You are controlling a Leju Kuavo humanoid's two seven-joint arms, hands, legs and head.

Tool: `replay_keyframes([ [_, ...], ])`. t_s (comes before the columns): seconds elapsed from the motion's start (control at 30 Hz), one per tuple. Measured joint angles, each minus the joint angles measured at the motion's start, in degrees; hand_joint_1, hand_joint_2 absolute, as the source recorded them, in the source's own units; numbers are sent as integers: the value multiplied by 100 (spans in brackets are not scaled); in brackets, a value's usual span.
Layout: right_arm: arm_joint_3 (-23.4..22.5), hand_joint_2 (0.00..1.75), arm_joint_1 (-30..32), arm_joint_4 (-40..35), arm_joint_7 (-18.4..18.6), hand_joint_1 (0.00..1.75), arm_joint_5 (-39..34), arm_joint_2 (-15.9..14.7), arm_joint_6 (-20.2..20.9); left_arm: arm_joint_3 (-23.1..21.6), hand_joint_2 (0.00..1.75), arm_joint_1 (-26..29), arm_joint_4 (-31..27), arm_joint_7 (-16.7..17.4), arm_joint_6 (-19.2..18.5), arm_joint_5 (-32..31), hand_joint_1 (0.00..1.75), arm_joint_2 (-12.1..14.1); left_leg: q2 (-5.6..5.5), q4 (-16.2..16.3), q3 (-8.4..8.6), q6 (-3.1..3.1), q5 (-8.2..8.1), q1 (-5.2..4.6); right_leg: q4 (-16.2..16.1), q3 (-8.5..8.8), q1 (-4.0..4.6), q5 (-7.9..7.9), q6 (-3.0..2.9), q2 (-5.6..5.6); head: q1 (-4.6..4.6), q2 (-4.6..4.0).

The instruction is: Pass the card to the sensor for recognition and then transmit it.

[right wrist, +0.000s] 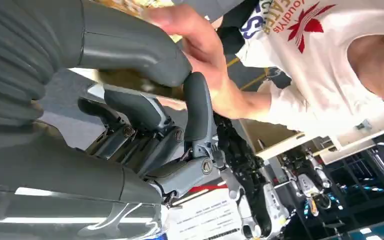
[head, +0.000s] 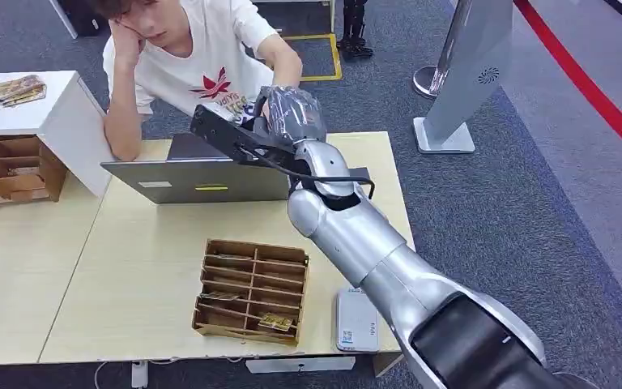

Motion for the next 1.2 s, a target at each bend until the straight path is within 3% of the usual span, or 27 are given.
replay_keyframes([
  [0.37, 35, 175, -30, 146, 0, 175, -9, 0, -4, -39, 0, -6, 0, -2, -2, 0, 0, -24, 0, 0, 0, 0, 0, 0, 0, 0, 0, 0, 0, 0, 0, 0],
  [0.4, 39, 175, -30, 155, 2, 120, -22, 0, -9, -42, 0, -6, 0, 0, -2, 0, 0, -24, 0, 0, 0, 0, 0, 0, 0, 0, 0, 0, 0, 0, 0, 0],
  [0.43, 44, 175, -30, 166, 13, 5, -33, 0, -13, -42, 0, -6, 0, -2, -7, 0, 0, -24, 0, 0, 0, 0, 0, 0, 0, 0, 0, 0, 0, 0, 0, 0],
  [0.47, 46, 175, -30, 175, 15, 0, -46, 0, -15, -42, 0, -6, 0, 0, -11, 0, 0, -24, 0, 0, 0, 0, 0, 0, 0, 0, 0, 0, 0, 0, 0, 0],
  [0.6, 101, 175, -32, 227, 15, 0, -74, 0, -42, -55, 0, -10, 0, -2, -35, -18, 0, -26, 0, 0, 0, 0, 0, 0, 0, 0, 0, 0, 0, 0, 0, 0],
  [0.63, 123, 0, -32, 240, 13, 0, -87, 0, -61, -61, 0, -10, 0, -2, -37, -26, 0, -26, 0, 0, 0, 0, 0, 0, 0, 0, 0, 0, 0, 0, 0, 0],
  [0.73, 173, 0, -31, 258, -103, 0, -243, 0, -118, -92, 0, -17, 0, -2, -48, -28, 0, -28, 0, 0, 0, 0, 0, 0, 0, 0, 0, 0, 0, 0, 0, 0],
  [0.87, 192, 0, 96, 67, -729, 0, -810, 4, -164, -101, 0, -24, 0, 0, -50, 13, 0, -28, 0, 0, 0, 0, 0, 0, 0, 0, 0, 0, 0, 0, -2, 0],
  [1.0, 122, 0, 609, -681, -1270, 0, -1170, 4, -35, -103, 0, -25, 0, 9, -39, 101, 0, -28, 0, 0, 0, 0, -1, 1, 0, -1, 1, -1, 0, 0, -2, 0],
  [1.2, -188, 0, 1671, -2178, -1831, 0, -2191, -11, 603, -103, 0, -21, 0, 26, 20, 297, 0, -9, 0, -1, -1, -1, -2, 1, -1, -5, 1, -3, 2, 0, -2, 0],
])
